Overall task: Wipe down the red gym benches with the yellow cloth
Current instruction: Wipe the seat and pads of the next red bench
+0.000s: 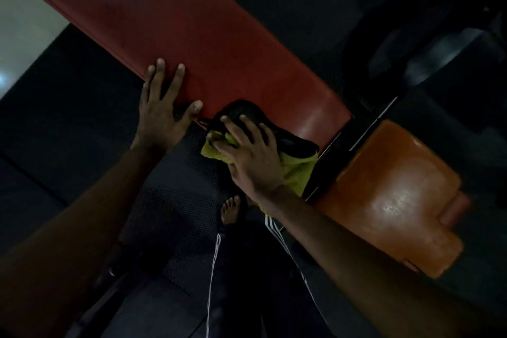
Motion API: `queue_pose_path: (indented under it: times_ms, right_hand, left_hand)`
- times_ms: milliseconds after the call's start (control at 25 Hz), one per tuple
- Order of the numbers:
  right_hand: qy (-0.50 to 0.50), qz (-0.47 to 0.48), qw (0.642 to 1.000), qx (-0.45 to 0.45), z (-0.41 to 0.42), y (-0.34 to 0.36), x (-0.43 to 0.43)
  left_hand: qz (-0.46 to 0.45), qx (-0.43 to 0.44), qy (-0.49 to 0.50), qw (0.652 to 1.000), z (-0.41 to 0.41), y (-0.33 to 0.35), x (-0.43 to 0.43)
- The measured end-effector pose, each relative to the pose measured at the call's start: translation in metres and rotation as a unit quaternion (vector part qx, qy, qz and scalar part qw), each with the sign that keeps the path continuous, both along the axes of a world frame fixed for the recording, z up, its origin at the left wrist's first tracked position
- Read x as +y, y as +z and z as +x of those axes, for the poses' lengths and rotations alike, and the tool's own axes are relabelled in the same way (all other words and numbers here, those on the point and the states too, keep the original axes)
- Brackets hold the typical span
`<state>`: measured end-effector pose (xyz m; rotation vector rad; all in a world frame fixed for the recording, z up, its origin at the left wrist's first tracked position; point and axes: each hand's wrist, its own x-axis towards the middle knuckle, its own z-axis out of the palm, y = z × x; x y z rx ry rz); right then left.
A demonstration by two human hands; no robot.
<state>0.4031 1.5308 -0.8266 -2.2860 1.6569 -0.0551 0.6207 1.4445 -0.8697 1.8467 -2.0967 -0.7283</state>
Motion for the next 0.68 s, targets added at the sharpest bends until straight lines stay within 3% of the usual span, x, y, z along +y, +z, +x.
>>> queue_pose_path:
  times_ms: [200, 360, 680]
  right_hand:
    - [0.154, -0.015, 0.987, 0.040, -0.043, -0.012, 0.016]
    - [0.128, 0.007, 0.990, 0.052, -0.064, -0.010, 0.029]
    - [0.089, 0.017, 0.996, 0.022, 0.000, -0.002, -0.017]
  left_hand:
    - [0.016, 0.011, 0.010, 1.000, 0.001, 0.003, -0.002]
    - [0.005, 0.022, 0.023, 0.999, -0.002, 0.001, -0.001]
    - [-0.079, -0.031, 0.058, 0.995, 0.001, 0.009, -0.021]
